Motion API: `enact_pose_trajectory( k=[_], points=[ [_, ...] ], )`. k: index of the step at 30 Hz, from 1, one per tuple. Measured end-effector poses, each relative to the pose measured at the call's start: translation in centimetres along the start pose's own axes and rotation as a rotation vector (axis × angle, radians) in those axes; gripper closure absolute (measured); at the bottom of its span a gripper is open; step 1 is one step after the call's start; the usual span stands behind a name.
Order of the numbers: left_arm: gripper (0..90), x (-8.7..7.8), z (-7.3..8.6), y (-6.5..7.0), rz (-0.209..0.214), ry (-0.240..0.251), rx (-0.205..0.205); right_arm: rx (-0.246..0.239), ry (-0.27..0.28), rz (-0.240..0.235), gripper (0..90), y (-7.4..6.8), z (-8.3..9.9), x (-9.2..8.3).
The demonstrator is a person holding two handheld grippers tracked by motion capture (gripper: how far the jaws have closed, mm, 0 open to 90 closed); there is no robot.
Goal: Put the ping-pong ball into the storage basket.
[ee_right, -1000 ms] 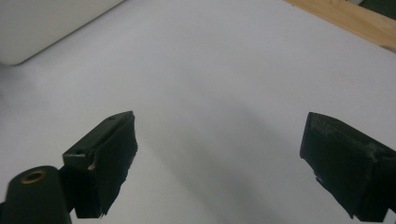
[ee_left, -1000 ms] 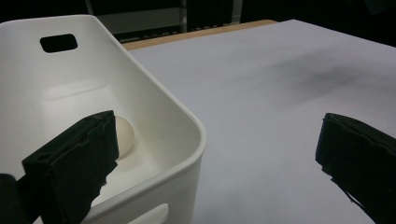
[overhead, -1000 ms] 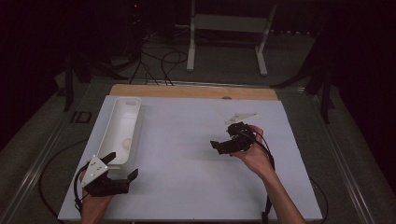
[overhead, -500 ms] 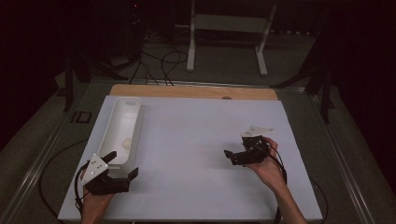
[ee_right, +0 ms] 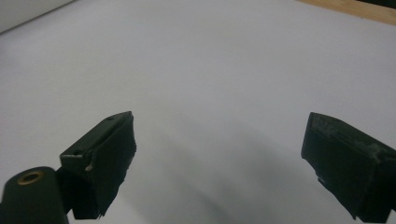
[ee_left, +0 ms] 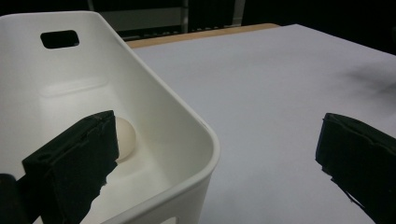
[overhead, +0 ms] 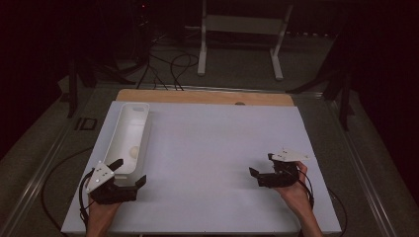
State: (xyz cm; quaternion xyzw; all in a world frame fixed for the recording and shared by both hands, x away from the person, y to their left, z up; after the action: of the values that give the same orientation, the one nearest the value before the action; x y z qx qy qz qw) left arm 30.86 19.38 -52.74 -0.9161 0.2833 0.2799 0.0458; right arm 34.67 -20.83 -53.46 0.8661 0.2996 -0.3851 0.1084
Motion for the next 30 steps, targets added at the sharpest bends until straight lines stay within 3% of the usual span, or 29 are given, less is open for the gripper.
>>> enact_pose_trajectory(
  k=[3, 10, 17, 30],
  points=[
    [0.0, 0.1, 0.0, -0.1, 0.002, 0.002, -0.003, 0.017, 0.018, -0.006, 9.3, 0.4, 0.8, -0.2],
    [0.0, 0.4, -0.1, -0.2, 0.006, 0.0, -0.012, 0.037, 0.108, 0.036, 9.3, 1.4, 2.1, -1.3],
    [0.1, 0.4, -0.1, -0.5, 0.005, 0.001, -0.017, 0.028, 0.191, 0.068, 9.3, 1.4, 2.7, -2.5],
    [0.0, 0.5, 0.0, -0.5, 0.007, -0.006, -0.008, 0.041, 0.247, 0.092, 9.2, 1.6, 2.5, -3.2]
  ],
)
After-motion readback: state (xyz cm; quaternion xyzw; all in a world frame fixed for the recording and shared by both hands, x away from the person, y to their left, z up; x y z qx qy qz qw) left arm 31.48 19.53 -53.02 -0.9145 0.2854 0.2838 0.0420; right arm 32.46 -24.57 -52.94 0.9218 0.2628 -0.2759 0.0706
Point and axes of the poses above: each handheld gripper's, and its own axes: x roughly forward along the jaws, z roughly out of its underside, y roughly to its right, the point moved 10 cm from there along x, roughly forward along the jaws, and after that the axes turned 11 degrees about -y, right-handed, at the moved point
